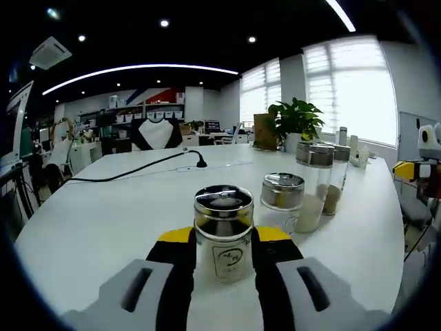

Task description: Rotate the seasoning bottle until the label or dispensing opening points toward the visible target arrow and the bottle remains upright within the marked orientation range

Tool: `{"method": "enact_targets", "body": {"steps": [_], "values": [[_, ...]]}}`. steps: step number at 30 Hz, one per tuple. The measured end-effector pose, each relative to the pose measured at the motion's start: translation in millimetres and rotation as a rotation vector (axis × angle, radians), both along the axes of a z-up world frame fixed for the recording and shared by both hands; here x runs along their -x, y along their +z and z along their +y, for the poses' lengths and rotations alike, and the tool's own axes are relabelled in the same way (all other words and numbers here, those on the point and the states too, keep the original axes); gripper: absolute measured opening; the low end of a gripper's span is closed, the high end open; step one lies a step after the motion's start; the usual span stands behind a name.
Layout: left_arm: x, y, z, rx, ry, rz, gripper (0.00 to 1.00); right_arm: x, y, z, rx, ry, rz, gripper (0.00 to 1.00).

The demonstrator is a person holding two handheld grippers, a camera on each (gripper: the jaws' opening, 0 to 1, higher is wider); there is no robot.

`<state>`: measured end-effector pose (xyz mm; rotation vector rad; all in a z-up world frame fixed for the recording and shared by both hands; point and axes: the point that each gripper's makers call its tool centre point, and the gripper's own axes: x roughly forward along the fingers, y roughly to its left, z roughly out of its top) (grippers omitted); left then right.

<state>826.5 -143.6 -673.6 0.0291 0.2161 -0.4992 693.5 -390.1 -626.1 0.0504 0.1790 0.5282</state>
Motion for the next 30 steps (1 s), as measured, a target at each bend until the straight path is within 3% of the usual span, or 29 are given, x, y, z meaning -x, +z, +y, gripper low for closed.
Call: {"method": "enact_targets", "body": {"steps": [6,11,17,20,24,27,30], "values": [[-1.7,0.2,1,-0.011,0.006,0.009,0.34,1,-0.4,-2,-0.006,-0.008,0.002,0.0],[3.3,17.6,3,0.008,0.005,-0.04,0.4,1,1.8,-1,-0.013,-0.002,0.0,0.0],[4.4,36.4,7,-0.016,-0.061,-0.068,0.48,1,3.2,2,-0.015,0.009,-0.004,0.0],[6.4,44.7,0,-0.033,-0.152,-0.088,0.5,2,2.9,3,-0.011,0.016,-0.005,0.0],[12.4,53.6,-11,0.054,-0.27,-0.054,0.41,2,2.2,3,-0.013,0.017,-0.003,0.0],[5.0,53.8,-3,-0.001,-0.239,-0.074,0.43,2,2.9,3,-0.011,0.019,-0.005,0.0],[2.3,51.1,-1,0.055,-0.243,-0.029,0.46,2,3.6,4,-0.007,0.023,-0.004,0.0]]}}
